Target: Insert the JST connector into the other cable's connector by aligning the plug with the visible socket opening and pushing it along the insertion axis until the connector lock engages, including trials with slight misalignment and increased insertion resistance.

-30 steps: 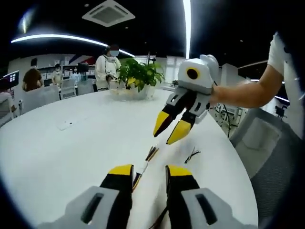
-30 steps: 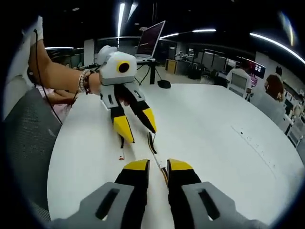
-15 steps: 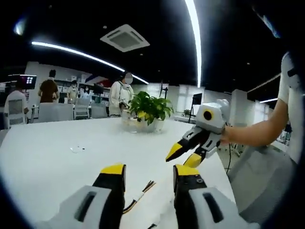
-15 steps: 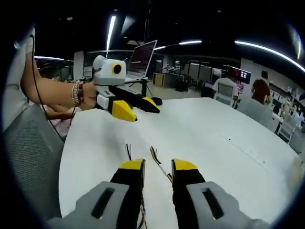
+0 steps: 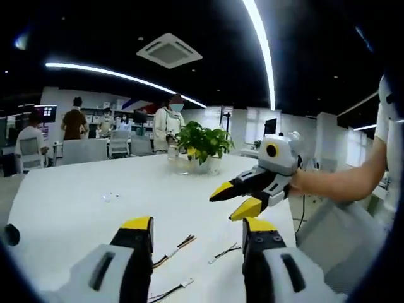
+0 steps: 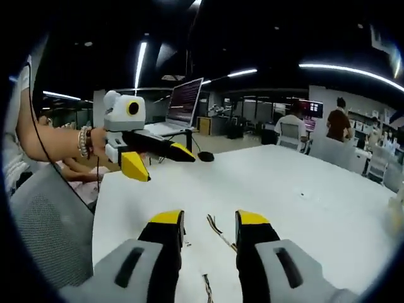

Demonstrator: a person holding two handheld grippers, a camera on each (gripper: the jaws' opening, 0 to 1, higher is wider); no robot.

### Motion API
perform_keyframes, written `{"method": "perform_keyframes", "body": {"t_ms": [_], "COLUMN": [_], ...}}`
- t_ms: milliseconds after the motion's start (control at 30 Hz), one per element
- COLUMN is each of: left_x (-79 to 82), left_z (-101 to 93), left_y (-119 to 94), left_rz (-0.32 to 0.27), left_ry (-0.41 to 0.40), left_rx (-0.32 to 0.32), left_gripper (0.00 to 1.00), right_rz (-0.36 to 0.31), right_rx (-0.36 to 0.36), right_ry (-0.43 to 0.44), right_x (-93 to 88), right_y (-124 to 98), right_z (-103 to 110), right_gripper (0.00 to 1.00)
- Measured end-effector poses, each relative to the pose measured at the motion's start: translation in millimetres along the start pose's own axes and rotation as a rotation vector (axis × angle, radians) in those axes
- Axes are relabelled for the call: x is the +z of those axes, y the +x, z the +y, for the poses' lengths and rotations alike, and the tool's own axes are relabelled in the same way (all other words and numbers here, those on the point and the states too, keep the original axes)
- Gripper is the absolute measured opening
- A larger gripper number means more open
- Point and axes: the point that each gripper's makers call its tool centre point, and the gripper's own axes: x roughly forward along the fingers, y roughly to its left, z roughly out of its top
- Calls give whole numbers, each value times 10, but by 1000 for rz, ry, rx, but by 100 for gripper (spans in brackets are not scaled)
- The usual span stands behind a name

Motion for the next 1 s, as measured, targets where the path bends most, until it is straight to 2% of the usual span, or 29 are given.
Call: {"method": "perform_keyframes", "body": {"t_ms": [67,133,200,300,400,433,467,500,533,567,600,767,800,900,1000], "left_x": [80,108,177,182,172,146,59,-12,-31,-41,-70,-373,-470,-593,-761], "left_z": [-30,-31,-110,-124,-44,-8,63,125,177,217,229,215,247,241,149], "left_y": [-14,1,25,108,230,266,306,317,329,330,328,314,335,397,420], "left_rz": [-51,-68,-100,-98,-110,-107,-78,-51,-57,-80,-75,31,63,89,136], "left_ry": [-33,-57,-77,-51,-53,-57,-57,-62,-74,-88,-90,-16,-45,-28,-15], "left_rx": [4,14,-25,-35,-38,-38,-28,-9,9,24,24,1,12,10,-20], "left_gripper": [50,49,49,50,50,50,51,52,53,54,54,54,54,52,50], "right_rz": [-28,-49,-58,-76,-85,-68,-48,3,30,39,30,64,78,92,112], "right_rx": [3,-14,-46,-64,-68,-71,-77,-87,-93,-96,-98,-90,-77,-63,-51], "right_ry": [21,58,101,119,145,147,146,153,155,146,145,150,134,114,132], "right_x": [35,48,27,21,-37,-100,-154,-272,-332,-355,-365,-462,-478,-515,-624], "right_y": [-33,-62,-77,-96,-100,-85,-77,-66,-61,-47,-32,33,51,75,102], "right_z": [-23,-73,-157,-212,-238,-252,-266,-289,-303,-315,-315,-292,-262,-212,-200], "right_gripper": [29,28,26,26,25,25,25,25,24,23,23,23,22,22,21]}}
